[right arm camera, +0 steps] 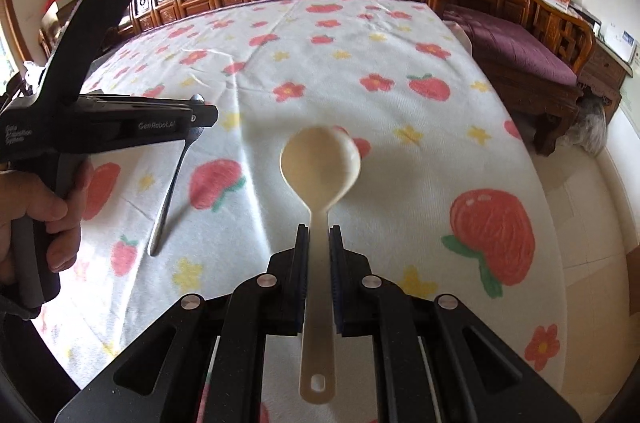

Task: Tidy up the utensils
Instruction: 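Grasp the steel spoon with the left tool while the right tool holds the white spoon, then carry the steel spoon over the steel tray and lower it with the left tool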

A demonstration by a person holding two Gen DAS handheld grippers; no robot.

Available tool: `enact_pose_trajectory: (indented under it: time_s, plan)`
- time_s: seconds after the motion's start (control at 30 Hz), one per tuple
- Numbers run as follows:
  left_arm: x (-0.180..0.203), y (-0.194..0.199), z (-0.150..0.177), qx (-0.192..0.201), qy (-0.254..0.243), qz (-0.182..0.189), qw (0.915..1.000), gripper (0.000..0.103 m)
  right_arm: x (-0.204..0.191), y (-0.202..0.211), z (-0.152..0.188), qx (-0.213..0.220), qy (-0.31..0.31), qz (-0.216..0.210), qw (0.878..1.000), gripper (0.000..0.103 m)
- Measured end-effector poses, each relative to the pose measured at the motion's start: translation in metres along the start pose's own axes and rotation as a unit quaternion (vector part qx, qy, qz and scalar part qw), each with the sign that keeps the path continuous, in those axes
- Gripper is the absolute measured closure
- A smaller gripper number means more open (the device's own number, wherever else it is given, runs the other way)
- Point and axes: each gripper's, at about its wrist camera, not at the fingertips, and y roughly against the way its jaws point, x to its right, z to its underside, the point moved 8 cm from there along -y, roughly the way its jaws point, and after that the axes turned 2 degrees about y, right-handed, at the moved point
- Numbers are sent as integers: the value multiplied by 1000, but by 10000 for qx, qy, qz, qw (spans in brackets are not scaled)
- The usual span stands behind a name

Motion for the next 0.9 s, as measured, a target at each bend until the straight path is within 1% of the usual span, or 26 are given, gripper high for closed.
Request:
enact_pose_trajectory:
  time_s: [0.2, 0.4, 0.63, 0.9]
  plan:
    - [-1, 43, -5, 344, -78, 182, 9992, 77, -14, 19, -9, 130, 194, 32, 9997, 91]
    - [-12, 75, -8, 550, -32, 244, 9982, 77, -24, 34, -19, 235, 309, 106, 9992, 91]
    - [-27, 105, -10, 745, 36, 264, 9969, 77, -41, 51, -30, 397, 375, 87, 9985, 91]
    - [-56, 148, -11, 1032, 105, 203, 9944, 77, -80, 66, -44, 551, 585, -30, 9968, 91]
